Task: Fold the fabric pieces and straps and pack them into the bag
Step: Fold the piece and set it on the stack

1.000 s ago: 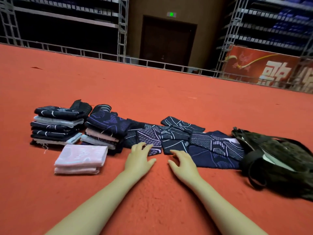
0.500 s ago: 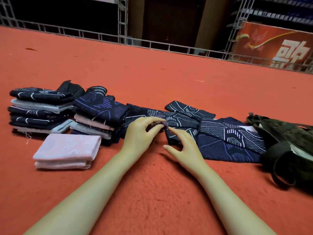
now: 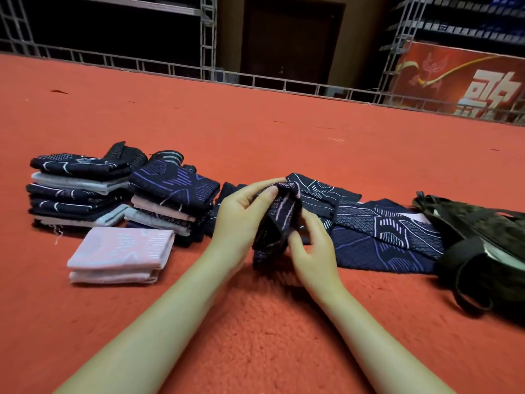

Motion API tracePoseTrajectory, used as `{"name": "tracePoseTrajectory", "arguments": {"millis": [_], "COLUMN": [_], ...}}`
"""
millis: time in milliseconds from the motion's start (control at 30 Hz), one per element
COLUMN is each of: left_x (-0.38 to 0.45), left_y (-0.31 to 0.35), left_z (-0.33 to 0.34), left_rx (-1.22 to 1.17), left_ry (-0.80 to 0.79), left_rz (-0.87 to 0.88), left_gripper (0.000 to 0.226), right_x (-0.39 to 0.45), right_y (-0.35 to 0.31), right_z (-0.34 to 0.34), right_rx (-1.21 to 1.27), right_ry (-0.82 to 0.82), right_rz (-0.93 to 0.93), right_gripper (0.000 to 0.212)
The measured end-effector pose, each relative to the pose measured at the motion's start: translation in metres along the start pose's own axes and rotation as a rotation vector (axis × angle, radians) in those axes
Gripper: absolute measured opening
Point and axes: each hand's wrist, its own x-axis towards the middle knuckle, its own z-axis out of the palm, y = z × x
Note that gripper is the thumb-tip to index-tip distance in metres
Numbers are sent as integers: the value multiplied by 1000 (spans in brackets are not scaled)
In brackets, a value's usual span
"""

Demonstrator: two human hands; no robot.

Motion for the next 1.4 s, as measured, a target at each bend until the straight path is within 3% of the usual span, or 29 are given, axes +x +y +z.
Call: {"name": "tracePoseTrajectory", "arguments": {"millis": [200,333,600,767,933,1033,1100,1333,1400], "left_x": [5,6,11,18,21,20,20,23,24], "left_y": [0,5,10,-13,-24,-24,-24,-22,-24], "left_z": [-6,-9,-16,-26,-33,-31,-31,-34,-33], "left_rx": [-96,10,-32,52,74,63,85,45,83], "left_ry": [150,179,163,290,333,319,321,232,209], "left_rz": [-40,40,21,-87,-129,-131,-123,-189,-208], "left_gripper": [17,15,16,14,13,14,15,15,15], "right_x": [7,8,14,13,18,23,23,27,31], "right_y": [-4,-12,-32,-3,9,17,19,6,6], "right_z": [-20,-31,-59,-57,-69,-80,-82,-86,-93], "right_rx": [37,73,-91,-440,-432,-187,51,587,639], "right_ry": [91,106,75,-277,-103,53,121,267,236], "right_rz": [34,21,-197,-73,128,329,446,529,547], "right_gripper": [26,24,29,48,26,9,9,5,8]}}
